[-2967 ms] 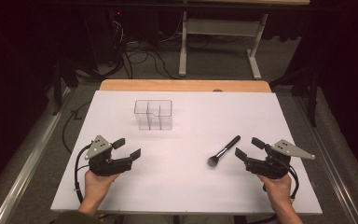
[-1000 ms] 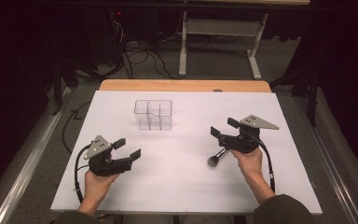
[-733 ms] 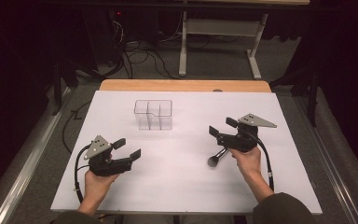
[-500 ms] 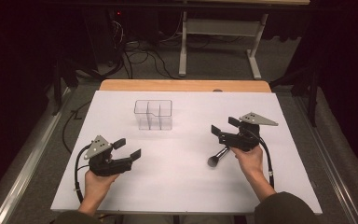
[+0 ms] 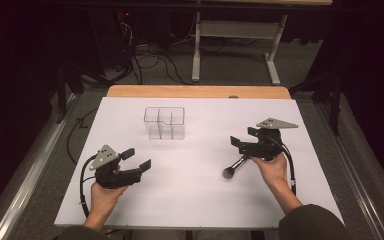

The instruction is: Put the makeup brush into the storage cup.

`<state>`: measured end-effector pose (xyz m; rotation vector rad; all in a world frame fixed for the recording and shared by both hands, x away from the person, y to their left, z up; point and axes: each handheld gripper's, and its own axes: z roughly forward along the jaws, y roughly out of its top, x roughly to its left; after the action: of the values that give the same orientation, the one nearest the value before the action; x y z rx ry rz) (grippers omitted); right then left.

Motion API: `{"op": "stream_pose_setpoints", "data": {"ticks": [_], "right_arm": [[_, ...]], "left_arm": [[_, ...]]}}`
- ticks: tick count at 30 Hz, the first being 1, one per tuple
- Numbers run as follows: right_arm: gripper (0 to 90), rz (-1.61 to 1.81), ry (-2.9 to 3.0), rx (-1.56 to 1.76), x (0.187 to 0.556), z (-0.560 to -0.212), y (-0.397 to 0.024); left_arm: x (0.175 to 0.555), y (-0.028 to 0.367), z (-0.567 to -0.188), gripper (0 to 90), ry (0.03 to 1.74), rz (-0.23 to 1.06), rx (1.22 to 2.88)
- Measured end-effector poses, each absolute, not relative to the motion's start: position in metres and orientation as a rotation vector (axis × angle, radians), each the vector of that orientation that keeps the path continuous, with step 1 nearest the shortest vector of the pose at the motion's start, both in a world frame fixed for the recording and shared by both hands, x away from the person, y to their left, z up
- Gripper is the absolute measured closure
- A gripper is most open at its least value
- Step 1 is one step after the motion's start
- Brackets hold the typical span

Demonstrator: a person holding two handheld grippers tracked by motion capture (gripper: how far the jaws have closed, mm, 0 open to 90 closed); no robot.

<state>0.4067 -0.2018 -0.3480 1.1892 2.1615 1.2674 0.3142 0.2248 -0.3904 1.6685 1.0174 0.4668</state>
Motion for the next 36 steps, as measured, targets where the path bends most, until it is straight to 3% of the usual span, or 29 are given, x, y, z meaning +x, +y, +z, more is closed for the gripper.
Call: {"op": "stream_pose_setpoints", "data": {"ticks": [27, 36], "right_arm": [[27.4, 0.989, 2.471, 1.065, 0.415, -0.339, -0.203], [22.3, 0.883, 2.518, 0.988, 0.419, -0.336, -0.201]], "left_arm": [[0.314, 0.224, -0.39, 23.0, 1.015, 0.467, 1.674], [0.314, 0.224, -0.39, 23.1, 1.013, 0.469, 1.675]]}}
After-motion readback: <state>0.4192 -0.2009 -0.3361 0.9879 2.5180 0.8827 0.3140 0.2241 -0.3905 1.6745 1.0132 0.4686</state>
